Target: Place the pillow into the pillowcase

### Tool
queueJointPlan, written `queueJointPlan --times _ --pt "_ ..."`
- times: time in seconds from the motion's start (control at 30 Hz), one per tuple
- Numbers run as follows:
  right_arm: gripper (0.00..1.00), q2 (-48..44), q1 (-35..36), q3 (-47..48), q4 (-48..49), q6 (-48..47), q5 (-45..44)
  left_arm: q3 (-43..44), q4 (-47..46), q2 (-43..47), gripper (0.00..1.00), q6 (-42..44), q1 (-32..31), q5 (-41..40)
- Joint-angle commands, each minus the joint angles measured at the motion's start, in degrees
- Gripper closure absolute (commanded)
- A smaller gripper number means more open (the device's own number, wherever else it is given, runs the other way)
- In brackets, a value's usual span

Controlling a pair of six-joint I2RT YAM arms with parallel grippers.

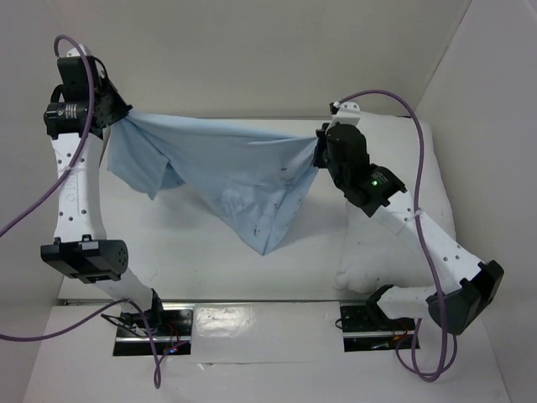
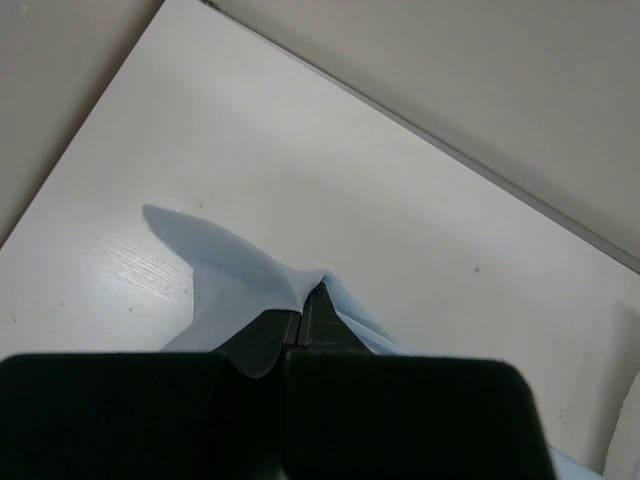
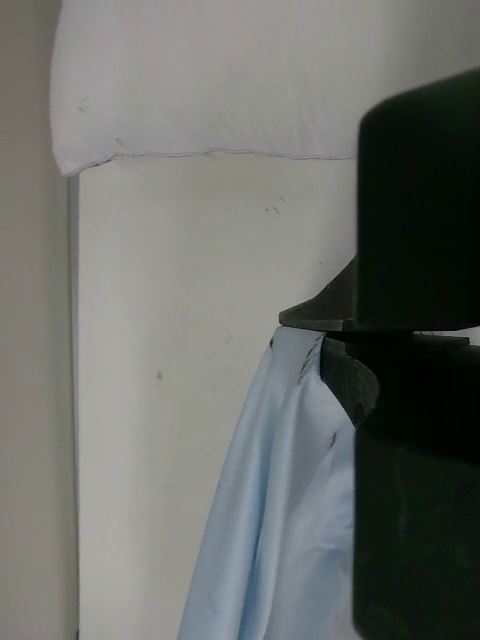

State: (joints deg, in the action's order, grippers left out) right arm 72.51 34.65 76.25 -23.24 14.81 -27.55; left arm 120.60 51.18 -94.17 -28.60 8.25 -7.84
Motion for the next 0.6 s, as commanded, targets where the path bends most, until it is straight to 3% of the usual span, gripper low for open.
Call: queueJointPlan --times 0.0,0.23,0.33,0.4,0.53,0.57 --pt "1.0 -4.21 0.58 3.29 1.36 -2.77 -3.83 -0.19 -1.26 5.48 1.0 1.53 1.59 -3.94" --pt "1.0 -5.45 0.59 2.6 2.75 -3.29 -3.66 -5.01 -4.58 6.99 1.0 2.06 2.12 -2.46" --pt "1.0 -2.3 0.59 1.19 8.62 -5.4 -2.16 -4.06 -8.02 0.85 1.0 2.67 2.12 -0.09" --pt "1.0 -0.19 0.59 -0.04 12.59 -7.51 -2.16 1.53 -8.02 -6.76 1.0 2.67 2.12 -0.07" --pt "1.0 10.24 -1.51 -1.98 21.21 -9.97 2.57 7.36 -8.55 -16.36 0.99 2.67 2.12 -1.74" --pt "0.95 13.07 -3.43 -0.94 22.09 -9.97 2.59 7.37 -8.55 -17.61 0.59 2.67 2.73 -0.7"
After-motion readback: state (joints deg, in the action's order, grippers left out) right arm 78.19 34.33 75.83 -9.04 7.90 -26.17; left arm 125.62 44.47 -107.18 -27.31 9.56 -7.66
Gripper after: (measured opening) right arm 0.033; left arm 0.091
